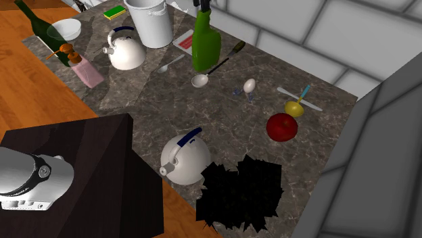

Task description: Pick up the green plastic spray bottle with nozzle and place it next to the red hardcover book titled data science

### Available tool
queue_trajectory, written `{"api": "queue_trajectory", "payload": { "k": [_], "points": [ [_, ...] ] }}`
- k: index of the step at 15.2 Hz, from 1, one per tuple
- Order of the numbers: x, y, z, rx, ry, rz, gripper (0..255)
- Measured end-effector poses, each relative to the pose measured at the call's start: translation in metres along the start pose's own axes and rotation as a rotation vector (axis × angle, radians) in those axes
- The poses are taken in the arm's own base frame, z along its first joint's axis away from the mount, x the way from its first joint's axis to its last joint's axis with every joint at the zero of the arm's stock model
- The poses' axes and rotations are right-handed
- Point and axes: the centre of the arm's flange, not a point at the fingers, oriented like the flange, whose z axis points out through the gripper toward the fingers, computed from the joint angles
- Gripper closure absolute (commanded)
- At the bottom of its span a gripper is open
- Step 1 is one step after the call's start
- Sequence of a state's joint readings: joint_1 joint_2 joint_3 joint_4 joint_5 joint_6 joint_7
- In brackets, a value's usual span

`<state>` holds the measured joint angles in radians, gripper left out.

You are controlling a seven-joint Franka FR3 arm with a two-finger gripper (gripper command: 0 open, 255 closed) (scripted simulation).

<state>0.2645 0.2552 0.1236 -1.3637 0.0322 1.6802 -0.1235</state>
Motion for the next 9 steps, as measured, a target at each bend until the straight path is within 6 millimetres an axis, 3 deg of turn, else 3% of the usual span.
{"api": "queue_trajectory", "payload": {
  "k": [9],
  "points": [
    [0.015,-0.1,0.059,0.0,0.0,0.0,255]
  ]
}}
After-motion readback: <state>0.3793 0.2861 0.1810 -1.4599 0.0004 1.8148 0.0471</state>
